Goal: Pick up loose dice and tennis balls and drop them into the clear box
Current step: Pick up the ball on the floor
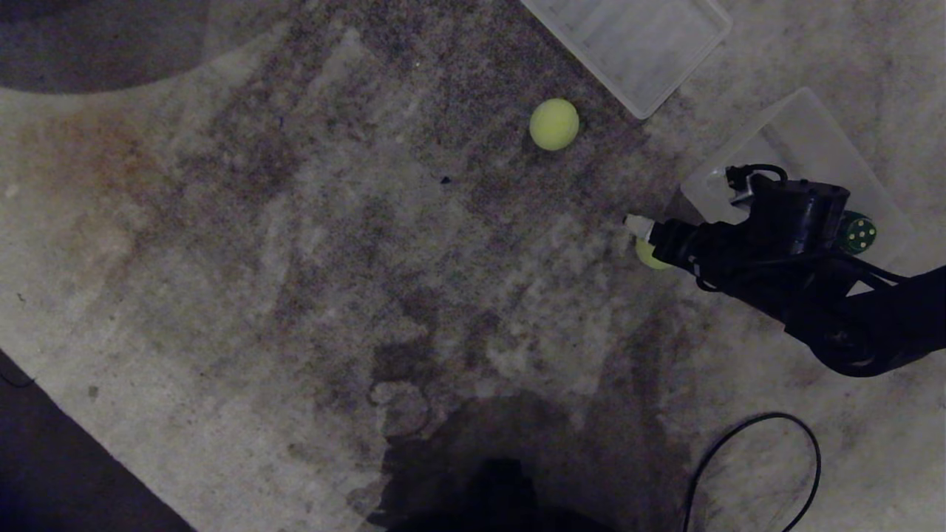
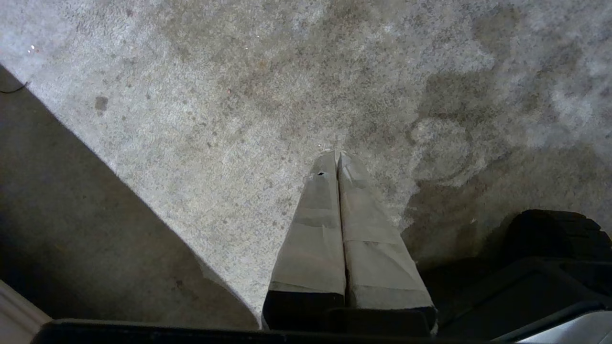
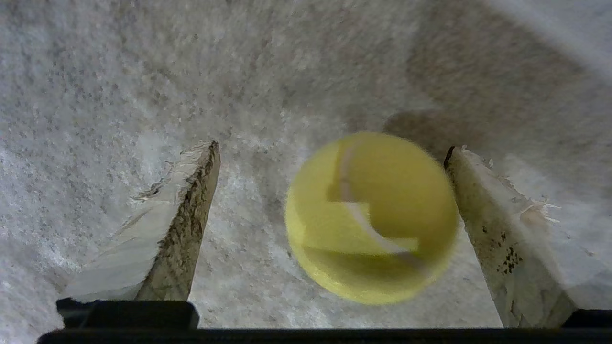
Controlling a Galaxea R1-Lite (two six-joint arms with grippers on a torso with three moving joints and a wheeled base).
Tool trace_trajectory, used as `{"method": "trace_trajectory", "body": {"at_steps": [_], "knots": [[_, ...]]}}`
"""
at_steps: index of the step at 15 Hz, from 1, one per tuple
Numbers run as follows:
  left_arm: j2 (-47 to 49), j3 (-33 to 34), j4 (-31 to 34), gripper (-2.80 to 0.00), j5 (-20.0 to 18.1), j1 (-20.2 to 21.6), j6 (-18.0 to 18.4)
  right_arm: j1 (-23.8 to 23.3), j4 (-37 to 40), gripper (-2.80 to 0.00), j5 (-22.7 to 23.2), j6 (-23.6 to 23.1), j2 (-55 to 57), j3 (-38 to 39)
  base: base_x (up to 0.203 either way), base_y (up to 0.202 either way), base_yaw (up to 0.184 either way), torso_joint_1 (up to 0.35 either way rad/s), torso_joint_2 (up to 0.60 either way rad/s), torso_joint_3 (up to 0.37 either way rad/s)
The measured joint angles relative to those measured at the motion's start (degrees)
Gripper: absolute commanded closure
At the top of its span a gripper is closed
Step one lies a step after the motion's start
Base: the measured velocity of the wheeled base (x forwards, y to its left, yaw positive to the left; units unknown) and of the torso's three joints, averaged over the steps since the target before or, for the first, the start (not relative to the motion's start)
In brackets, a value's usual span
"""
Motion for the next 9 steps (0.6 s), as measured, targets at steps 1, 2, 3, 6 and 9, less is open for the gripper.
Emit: {"method": "trace_trajectory", "body": {"at_steps": [1, 2, 3, 6, 9], "knots": [[0.00, 0.00, -0.01, 0.00, 0.00, 0.00, 0.00, 0.10, 0.00, 0.00, -0.05, -0.02, 0.44, -0.02, 0.000, 0.000, 0.000, 0.000, 0.00, 0.000], [0.00, 0.00, -0.03, 0.00, 0.00, 0.01, 0.00, 0.13, 0.02, 0.00, -0.10, -0.03, 0.71, -0.06, 0.000, 0.000, 0.000, 0.000, 0.00, 0.000], [0.00, 0.00, -0.01, 0.00, 0.00, 0.01, 0.00, 0.15, 0.02, 0.00, -0.07, -0.02, 0.93, -0.06, 0.000, 0.000, 0.000, 0.000, 0.00, 0.000], [0.00, 0.00, -0.03, 0.00, -0.02, 0.00, 0.00, 0.20, 0.11, 0.00, -0.13, -0.07, 1.18, -0.06, 0.000, 0.000, 0.000, 0.000, 0.00, 0.000], [0.00, 0.00, -0.01, 0.00, -0.02, -0.02, 0.00, 0.26, 0.10, 0.00, -0.05, -0.16, 0.17, 0.49, 0.000, 0.000, 0.000, 0.000, 0.00, 0.000]]}}
